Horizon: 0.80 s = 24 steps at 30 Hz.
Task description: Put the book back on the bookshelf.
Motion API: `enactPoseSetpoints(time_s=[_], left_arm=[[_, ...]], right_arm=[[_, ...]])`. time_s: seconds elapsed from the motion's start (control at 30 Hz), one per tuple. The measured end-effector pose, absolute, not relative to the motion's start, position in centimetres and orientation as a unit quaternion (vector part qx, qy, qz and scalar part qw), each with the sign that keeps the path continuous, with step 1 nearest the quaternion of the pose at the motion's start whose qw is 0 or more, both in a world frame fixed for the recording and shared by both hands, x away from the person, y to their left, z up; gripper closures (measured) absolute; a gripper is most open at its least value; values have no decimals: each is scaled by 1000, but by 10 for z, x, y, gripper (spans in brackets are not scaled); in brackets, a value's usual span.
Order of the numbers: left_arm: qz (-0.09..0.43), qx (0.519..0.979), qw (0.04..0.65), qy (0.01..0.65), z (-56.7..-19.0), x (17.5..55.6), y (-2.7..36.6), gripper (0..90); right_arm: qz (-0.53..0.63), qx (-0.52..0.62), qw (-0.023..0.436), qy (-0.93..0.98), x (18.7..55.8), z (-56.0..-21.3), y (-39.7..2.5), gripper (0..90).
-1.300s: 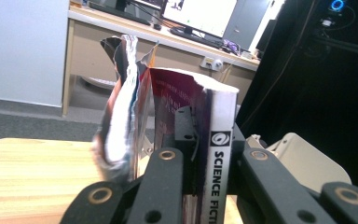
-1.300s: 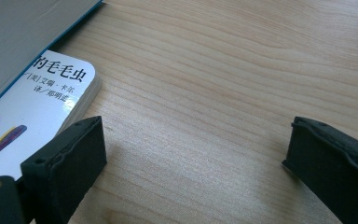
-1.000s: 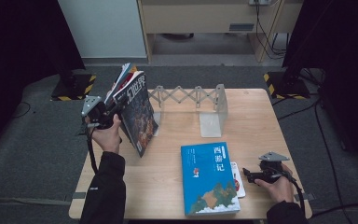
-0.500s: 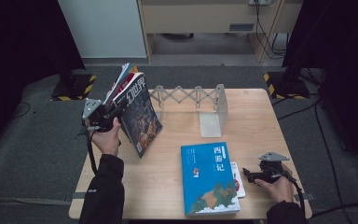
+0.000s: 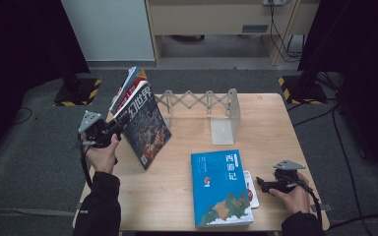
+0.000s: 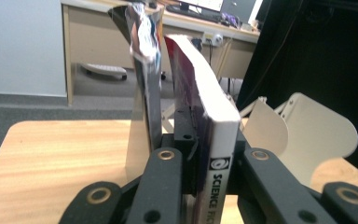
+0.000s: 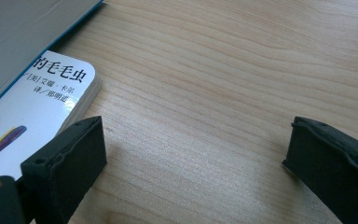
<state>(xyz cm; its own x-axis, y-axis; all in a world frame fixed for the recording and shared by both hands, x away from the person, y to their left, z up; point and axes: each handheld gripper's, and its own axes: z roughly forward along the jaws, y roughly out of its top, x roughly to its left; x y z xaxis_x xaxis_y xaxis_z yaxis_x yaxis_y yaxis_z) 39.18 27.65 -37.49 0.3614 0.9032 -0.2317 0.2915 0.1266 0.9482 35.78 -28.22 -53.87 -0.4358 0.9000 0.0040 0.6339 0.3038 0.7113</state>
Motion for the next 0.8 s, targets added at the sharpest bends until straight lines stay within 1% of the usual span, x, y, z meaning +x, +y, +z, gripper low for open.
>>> enactPoseSetpoints(time_s=[0.1, 0.27, 0.47, 0.6, 0.63, 0.7, 0.73, 0.8], left_arm=[[266, 614, 554, 495, -376, 385, 281, 814], [252, 618, 551, 501, -373, 384, 286, 804], [234, 622, 545, 512, -367, 393, 284, 757], [227, 623, 535, 523, -362, 395, 282, 710], [231, 624, 528, 527, -361, 394, 281, 713], [242, 628, 515, 532, -361, 394, 280, 784], [245, 627, 511, 535, -361, 393, 281, 805], [243, 623, 511, 540, -361, 392, 282, 816]], right_arm=[[327, 491, 202, 782, 358, -539, -282, 49], [327, 491, 203, 782, 358, -539, -282, 49], [328, 491, 203, 781, 358, -539, -282, 49], [328, 490, 203, 782, 358, -539, -282, 49], [328, 490, 203, 782, 358, -539, -282, 49], [328, 491, 203, 782, 358, -539, -282, 49], [328, 490, 203, 782, 358, -539, -282, 49], [328, 490, 203, 782, 358, -539, -282, 49]])
